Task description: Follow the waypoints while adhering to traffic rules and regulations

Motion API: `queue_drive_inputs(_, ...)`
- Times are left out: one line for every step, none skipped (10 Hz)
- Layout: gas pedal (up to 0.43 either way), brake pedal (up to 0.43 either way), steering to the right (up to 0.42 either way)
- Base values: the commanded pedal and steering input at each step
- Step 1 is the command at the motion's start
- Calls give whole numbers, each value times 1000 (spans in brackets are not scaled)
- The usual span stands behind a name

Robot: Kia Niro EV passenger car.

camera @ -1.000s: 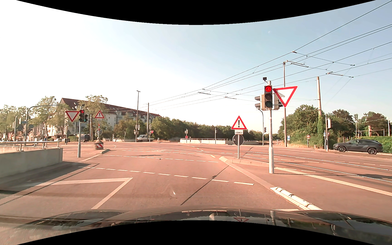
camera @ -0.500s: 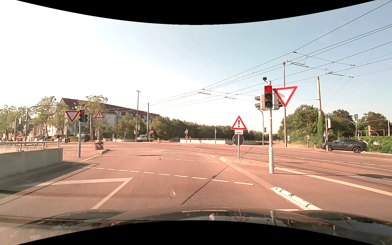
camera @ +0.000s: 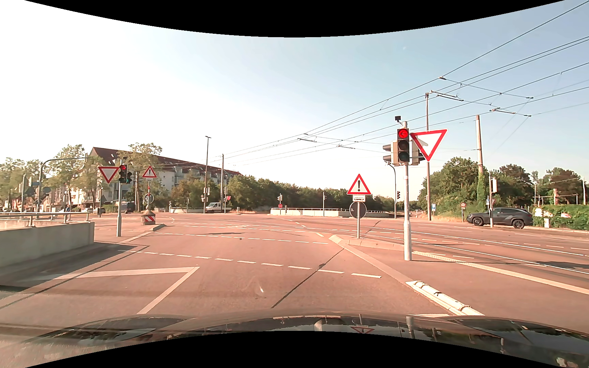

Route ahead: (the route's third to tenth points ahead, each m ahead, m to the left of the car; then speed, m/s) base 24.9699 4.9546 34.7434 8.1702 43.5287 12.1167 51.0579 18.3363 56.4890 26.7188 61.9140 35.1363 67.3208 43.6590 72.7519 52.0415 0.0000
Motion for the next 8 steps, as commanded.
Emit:
queue_drive_inputs(0, 232, -82)
queue_drive_inputs(0, 232, -82)
queue_drive_inputs(0, 232, -82)
queue_drive_inputs(0, 232, -82)
queue_drive_inputs(0, 232, -82)
queue_drive_inputs(0, 232, -82)
queue_drive_inputs(0, 232, -82)
queue_drive_inputs(0, 232, -82)
